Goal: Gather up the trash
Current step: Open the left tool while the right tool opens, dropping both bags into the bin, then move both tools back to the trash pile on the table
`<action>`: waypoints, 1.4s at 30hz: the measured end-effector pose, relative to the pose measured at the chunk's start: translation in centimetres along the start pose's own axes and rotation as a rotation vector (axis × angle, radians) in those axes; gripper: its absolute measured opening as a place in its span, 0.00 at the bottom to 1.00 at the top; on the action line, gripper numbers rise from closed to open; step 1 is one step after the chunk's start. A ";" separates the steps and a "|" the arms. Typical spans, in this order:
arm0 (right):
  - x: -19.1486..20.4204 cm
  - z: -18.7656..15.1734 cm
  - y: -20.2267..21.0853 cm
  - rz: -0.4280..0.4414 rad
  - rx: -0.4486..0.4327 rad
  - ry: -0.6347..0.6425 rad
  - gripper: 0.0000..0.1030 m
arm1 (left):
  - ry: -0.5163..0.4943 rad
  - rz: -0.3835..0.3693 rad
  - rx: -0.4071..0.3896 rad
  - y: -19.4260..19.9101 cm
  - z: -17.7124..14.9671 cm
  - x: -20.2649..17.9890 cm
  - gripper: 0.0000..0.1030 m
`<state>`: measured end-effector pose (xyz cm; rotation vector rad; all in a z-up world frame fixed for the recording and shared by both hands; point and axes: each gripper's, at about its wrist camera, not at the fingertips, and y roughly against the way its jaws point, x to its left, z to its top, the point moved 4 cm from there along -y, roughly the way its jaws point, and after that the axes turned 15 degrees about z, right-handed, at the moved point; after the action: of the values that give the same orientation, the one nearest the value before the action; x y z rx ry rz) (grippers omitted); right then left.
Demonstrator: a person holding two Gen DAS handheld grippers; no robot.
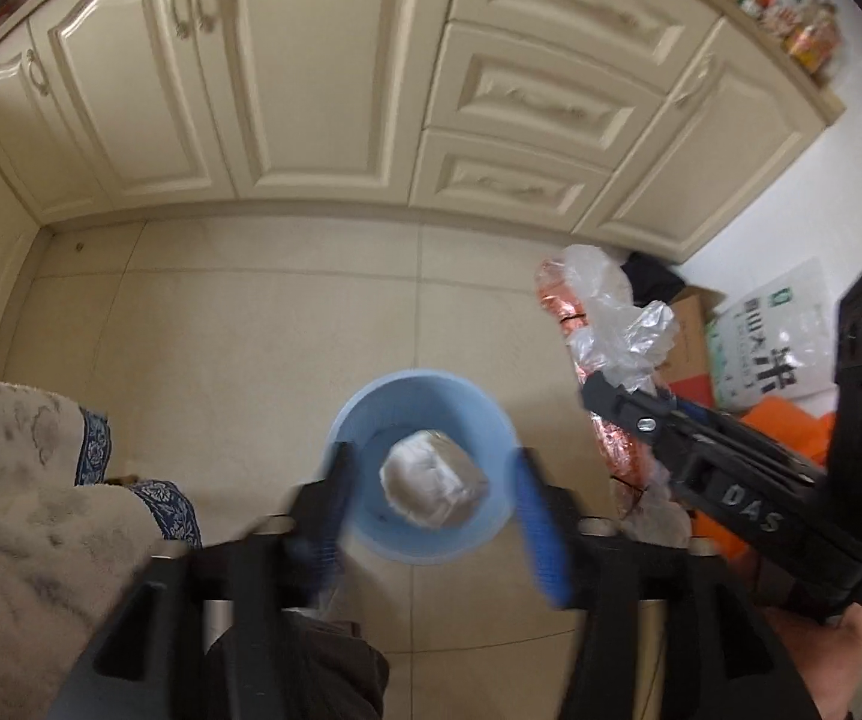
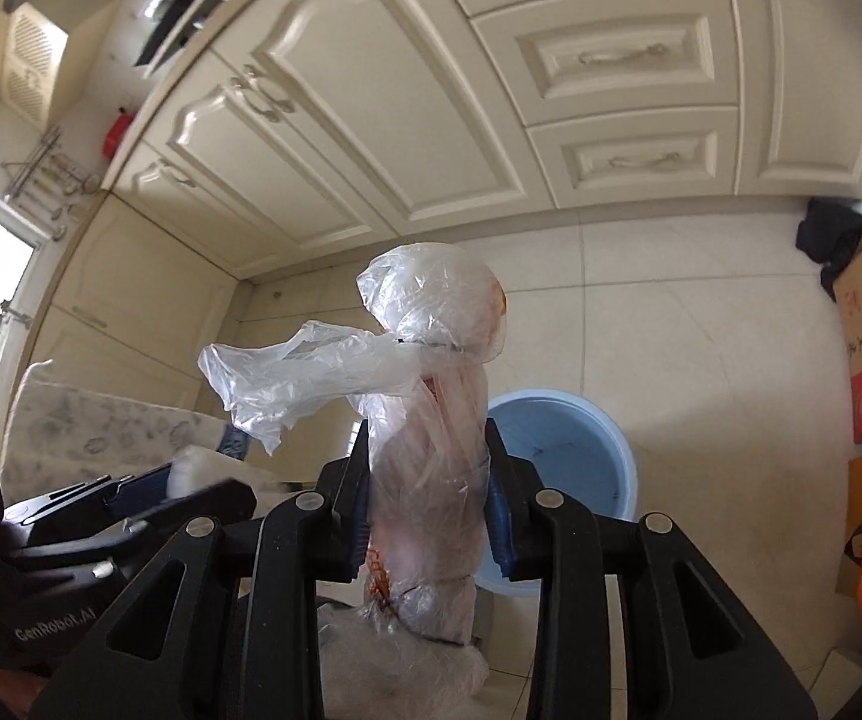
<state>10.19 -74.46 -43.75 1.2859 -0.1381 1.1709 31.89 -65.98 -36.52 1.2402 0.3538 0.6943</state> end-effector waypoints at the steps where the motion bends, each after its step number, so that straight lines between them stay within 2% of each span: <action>1: -0.4 0.0 -0.2 0.003 0.001 -0.010 0.36 | 0.003 0.013 0.007 -0.4 0.4 -0.3 0.69; 4: -1.2 -0.1 -0.1 0.005 -0.004 -0.029 0.40 | 0.005 0.045 0.001 -0.2 0.7 -1.3 0.78; 5: -1.3 -0.2 0.1 0.000 -0.006 -0.031 0.42 | 0.002 0.065 -0.003 -0.1 0.9 -1.4 0.84; 8: -1.2 -0.4 0.5 -0.002 -0.015 -0.035 0.56 | 0.000 0.100 -0.045 1.4 0.6 -1.7 0.90; 10: -0.8 -0.5 1.0 -0.020 -0.027 -0.035 0.76 | 0.005 0.119 -0.078 2.6 0.8 -1.9 0.94; 12: -0.3 -0.6 1.4 -0.032 -0.043 -0.034 0.88 | 0.011 0.139 -0.116 4.0 0.8 -2.0 0.97; 15: 0.6 -0.6 2.4 -0.036 -0.076 -0.047 1.00 | 0.030 0.162 -0.176 6.8 0.5 -1.9 0.99; 20: 4.7 -0.4 4.8 -0.049 -0.122 -0.005 1.00 | 0.074 0.167 -0.279 12.2 -0.9 -0.6 0.99; 24: 10.0 0.0 6.9 -0.025 -0.161 0.069 1.00 | 0.136 0.160 -0.374 18.1 -4.3 2.1 0.99; 31: 21.7 -0.7 9.9 0.057 -0.220 0.244 1.00 | 0.271 0.202 -0.534 28.1 -13.8 10.1 0.99; 35: 28.8 -2.3 10.8 0.109 -0.235 0.352 1.00 | 0.353 0.254 -0.619 33.7 -20.7 14.4 0.99; 42: 40.8 -7.2 10.8 0.204 -0.231 0.548 1.00 | 0.515 0.363 -0.716 39.4 -31.2 19.8 0.99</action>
<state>17.66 -46.45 -12.30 0.7273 0.0015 1.5929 16.62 -23.68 -6.55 0.4275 0.2604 1.3220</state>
